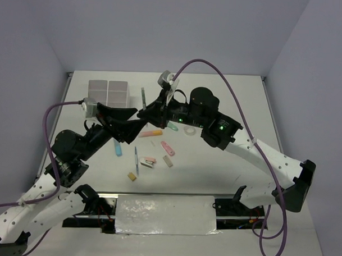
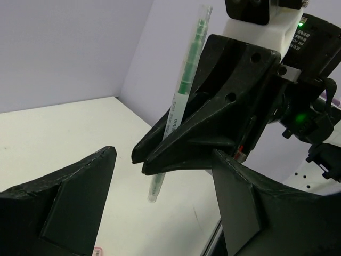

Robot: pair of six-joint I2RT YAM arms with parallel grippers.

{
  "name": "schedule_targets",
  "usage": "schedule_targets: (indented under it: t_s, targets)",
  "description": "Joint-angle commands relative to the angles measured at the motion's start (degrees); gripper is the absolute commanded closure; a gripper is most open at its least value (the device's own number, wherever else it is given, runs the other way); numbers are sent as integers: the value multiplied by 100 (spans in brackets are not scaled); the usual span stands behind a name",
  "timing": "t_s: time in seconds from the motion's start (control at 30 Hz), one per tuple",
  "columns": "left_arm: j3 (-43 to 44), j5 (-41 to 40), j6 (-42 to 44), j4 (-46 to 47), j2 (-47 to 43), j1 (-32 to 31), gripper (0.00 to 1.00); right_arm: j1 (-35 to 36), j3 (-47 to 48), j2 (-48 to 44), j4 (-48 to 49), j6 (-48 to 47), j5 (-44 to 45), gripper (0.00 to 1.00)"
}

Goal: Sort the stationery into containers
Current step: Place the pen in the storage box.

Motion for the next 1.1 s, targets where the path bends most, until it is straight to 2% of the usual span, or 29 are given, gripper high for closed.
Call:
schedule_targets:
  t_s: [0.0,0.13,0.3,0.43,0.63,0.73,0.9,0.97,1.03,1.07]
  targets:
    - [151,101,67,138,-46,-27,16,110,-129,-100,526,-34,-65,100]
    - [266,373,163,323,69,-27,18,128,-190,-12,279,-122,-65,100]
    - [309,-92,365,236,-89,-19,21,207,-199,76,-283,-412,-30,100]
    - [459,-242,515,-71,-37,-27,21,339,-436,-38,-275,-553,-161,100]
    - [459,-154,419,-11,253,-27,33,401,-454,-161,-300,-631,-196,100]
    - [415,-84,375,69,297,-27,42,462,-436,-152,-328,-658,-92,100]
    - [415,-48,357,-107,385,-27,40,471,-559,-328,-117,-544,252,100]
    - [336,-5,357,-125,376,-19,46,471,-560,-354,-73,-518,278,100]
    - [258,92,322,-125,350,-27,60,471,-489,-293,-99,-474,357,100]
    - [240,136,322,-116,359,-27,64,454,-454,-249,-125,-456,479,100]
